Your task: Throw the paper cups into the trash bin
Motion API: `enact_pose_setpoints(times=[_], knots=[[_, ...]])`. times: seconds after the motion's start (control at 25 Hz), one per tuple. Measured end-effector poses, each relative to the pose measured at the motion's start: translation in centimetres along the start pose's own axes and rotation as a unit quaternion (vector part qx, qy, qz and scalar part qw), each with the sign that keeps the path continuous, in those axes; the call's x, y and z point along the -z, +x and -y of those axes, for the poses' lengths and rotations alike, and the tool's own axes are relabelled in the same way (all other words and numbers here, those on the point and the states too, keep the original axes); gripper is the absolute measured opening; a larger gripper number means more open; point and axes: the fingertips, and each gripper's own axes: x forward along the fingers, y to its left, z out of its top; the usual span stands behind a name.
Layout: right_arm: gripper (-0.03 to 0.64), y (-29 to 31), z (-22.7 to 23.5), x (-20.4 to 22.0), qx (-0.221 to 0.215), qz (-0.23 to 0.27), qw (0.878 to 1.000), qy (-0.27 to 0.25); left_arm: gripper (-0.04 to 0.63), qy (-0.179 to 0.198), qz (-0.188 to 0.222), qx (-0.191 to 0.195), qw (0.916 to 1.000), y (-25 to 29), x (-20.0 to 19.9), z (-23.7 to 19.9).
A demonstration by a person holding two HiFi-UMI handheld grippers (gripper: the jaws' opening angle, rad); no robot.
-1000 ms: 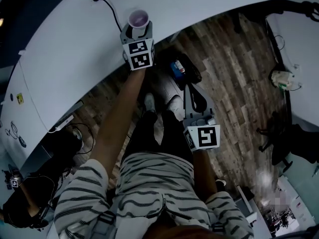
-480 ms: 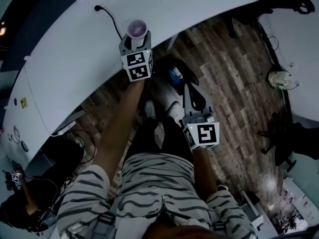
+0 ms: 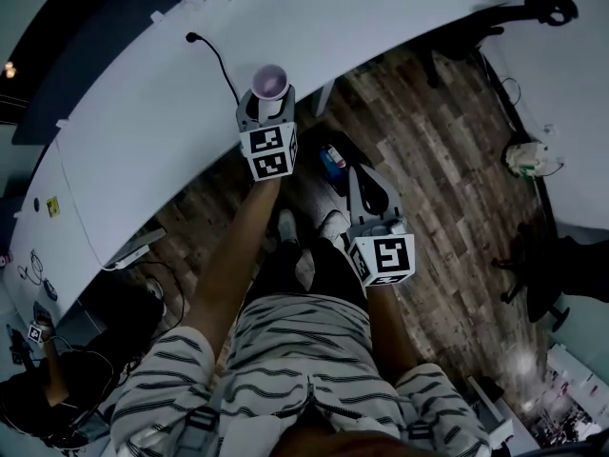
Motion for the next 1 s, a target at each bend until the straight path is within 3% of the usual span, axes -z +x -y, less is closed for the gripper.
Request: enact_pose_setpoints(times=[1.0], knots=[[0.009, -2.6, 0.2, -3.8, 0.048, 0.025, 0.999, -0.003, 0.279, 0.008, 0.018, 0.080, 0.9966, -9.3, -5.4, 4.9]])
